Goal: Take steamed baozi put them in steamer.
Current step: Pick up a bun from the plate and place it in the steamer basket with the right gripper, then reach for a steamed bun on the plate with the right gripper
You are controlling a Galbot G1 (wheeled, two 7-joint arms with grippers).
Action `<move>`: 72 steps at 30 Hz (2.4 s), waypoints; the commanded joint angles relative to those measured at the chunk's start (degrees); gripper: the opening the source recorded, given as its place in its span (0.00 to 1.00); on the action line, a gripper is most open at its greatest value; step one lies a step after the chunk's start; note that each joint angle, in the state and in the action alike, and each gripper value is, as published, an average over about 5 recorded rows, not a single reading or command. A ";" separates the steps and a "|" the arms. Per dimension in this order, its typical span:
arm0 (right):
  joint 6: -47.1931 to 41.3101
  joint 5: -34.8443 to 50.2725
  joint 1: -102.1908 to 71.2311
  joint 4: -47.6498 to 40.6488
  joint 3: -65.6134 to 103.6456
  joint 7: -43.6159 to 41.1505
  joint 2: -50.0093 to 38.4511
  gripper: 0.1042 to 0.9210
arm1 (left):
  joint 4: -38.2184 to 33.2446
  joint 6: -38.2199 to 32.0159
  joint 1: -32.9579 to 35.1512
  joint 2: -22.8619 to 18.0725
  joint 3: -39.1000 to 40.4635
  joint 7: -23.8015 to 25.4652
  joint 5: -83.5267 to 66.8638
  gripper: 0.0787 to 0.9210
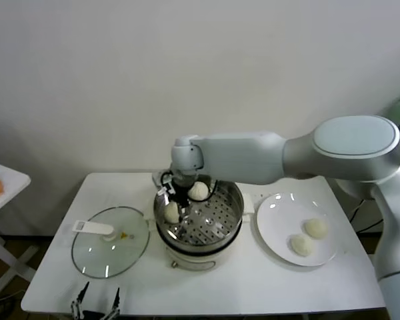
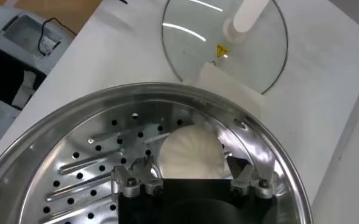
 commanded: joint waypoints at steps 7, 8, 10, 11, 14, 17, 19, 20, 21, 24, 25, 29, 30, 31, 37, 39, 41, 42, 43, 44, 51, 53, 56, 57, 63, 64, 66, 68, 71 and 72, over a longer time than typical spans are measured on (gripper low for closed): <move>5.55 6.60 19.65 18.56 -9.48 -8.51 -25.43 0.88 | -0.07 0.07 0.11 0.36 0.47 0.00 0.96 0.88; 5.74 5.64 20.55 19.81 -10.85 -8.73 -27.60 0.88 | -0.07 0.08 0.12 0.42 0.45 0.02 1.00 0.88; 6.09 3.07 21.98 22.04 -13.95 -8.90 -32.04 0.88 | -0.04 0.10 0.07 0.51 0.39 0.07 1.05 0.88; 6.23 1.52 22.23 22.77 -15.36 -8.86 -34.12 0.88 | 0.00 0.11 0.02 0.53 0.38 0.08 1.06 0.88; 6.59 -2.90 21.28 24.09 -18.89 -8.58 -39.84 0.88 | 0.07 0.12 -0.06 0.54 0.51 0.07 1.03 0.88; 6.77 -7.21 18.16 23.92 -20.18 -8.36 -44.10 0.88 | 0.04 0.10 -0.02 0.51 0.73 0.06 1.04 0.88; 6.92 -10.29 15.48 23.08 -19.94 -8.25 -46.07 0.88 | 0.05 0.11 -0.01 0.49 0.79 0.05 1.07 0.88; 7.00 -11.90 13.82 22.41 -19.51 -8.17 -46.90 0.88 | 0.07 0.11 -0.01 0.47 0.77 0.05 1.08 0.88; 7.06 -13.28 12.20 21.69 -18.80 -8.04 -47.55 0.88 | 0.09 0.11 -0.01 0.46 0.73 0.04 1.08 0.88; 7.09 -16.85 6.58 18.95 -15.74 -7.65 -48.72 0.88 | 0.19 0.09 -0.01 0.39 0.56 0.04 1.09 0.88; 7.03 -17.69 4.72 18.01 -14.49 -7.53 -48.90 0.88 | 0.23 0.08 -0.02 0.35 0.50 0.04 1.09 0.88; 6.74 -20.40 -2.38 14.26 -9.16 -6.89 -48.92 0.88 | 0.38 0.05 0.07 0.14 0.31 -0.01 1.12 0.88; 6.68 -21.15 -4.15 13.31 -7.83 -6.68 -48.85 0.88 | 0.46 0.03 0.10 0.09 0.25 -0.03 1.15 0.88; 6.65 -21.85 -5.64 12.43 -6.54 -6.50 -48.76 0.88 | 0.57 0.01 0.12 0.04 0.19 -0.04 1.21 0.88; 6.63 -25.12 -15.08 5.63 2.33 -5.66 -47.24 0.88 | 0.97 -0.04 0.32 -0.22 -0.32 -0.09 1.54 0.88; 6.64 -25.73 -16.91 4.32 3.95 -5.56 -46.87 0.88 | 1.06 -0.05 0.38 -0.31 -0.49 -0.10 1.63 0.88; 6.57 -26.03 -18.42 3.59 5.11 -5.45 -46.63 0.88 | 1.22 -0.08 0.40 -0.39 -0.62 -0.11 1.74 0.88; 6.52 -26.13 -19.04 3.33 5.62 -5.39 -46.52 0.88 | 1.29 -0.09 0.40 -0.43 -0.67 -0.12 1.81 0.88; 6.45 -26.20 -19.68 3.09 6.16 -5.33 -46.40 0.88 | 1.33 -0.09 0.42 -0.48 -0.68 -0.12 1.87 0.88; 6.38 -26.26 -20.24 2.92 6.63 -5.29 -46.27 0.88 | 1.36 -0.09 0.43 -0.52 -0.67 -0.12 1.92 0.88; 5.95 -26.46 -22.95 2.56 9.04 -5.24 -45.78 0.88 | 1.46 -0.05 0.50 -0.72 -0.55 -0.12 2.17 0.88; 5.90 -26.66 -23.49 2.46 9.53 -5.25 -45.70 0.88 | 1.46 -0.04 0.56 -0.70 -0.60 -0.12 2.18 0.88; 5.76 -26.91 -24.07 2.25 10.08 -5.16 -45.53 0.88 | 1.41 0.00 0.57 -0.65 -0.67 -0.11 2.17 0.88; 5.70 -26.95 -24.20 2.21 10.23 -5.12 -45.47 0.88 | 1.41 0.02 0.55 -0.63 -0.67 -0.11 2.17 0.88; 5.55 -27.06 -24.26 2.05 10.94 -4.51 -45.26 0.88 | 1.54 0.10 0.43 -0.58 -0.55 -0.17 2.16 0.88; 5.56 -27.05 -24.10 2.03 11.01 -4.39 -45.25 0.88 | 1.58 0.10 0.41 -0.57 -0.52 -0.19 2.17 0.88; 5.62 -26.94 -23.45 2.18 10.97 -4.34 -45.26 0.87 | 1.65 0.09 0.36 -0.54 -0.44 -0.23 2.18 0.88; 5.68 -26.75 -22.54 2.64 10.62 -4.39 -45.36 0.84 | 1.65 0.08 0.34 -0.49 -0.37 -0.26 2.20 0.88; 5.79 -26.33 -21.02 3.74 9.60 -4.63 -45.61 0.76 | 1.61 0.06 0.30 -0.41 -0.31 -0.28 2.25 0.88; 5.86 -26.20 -20.42 4.20 9.19 -4.72 -45.71 0.74 | 1.58 0.05 0.31 -0.38 -0.30 -0.29 2.25 0.88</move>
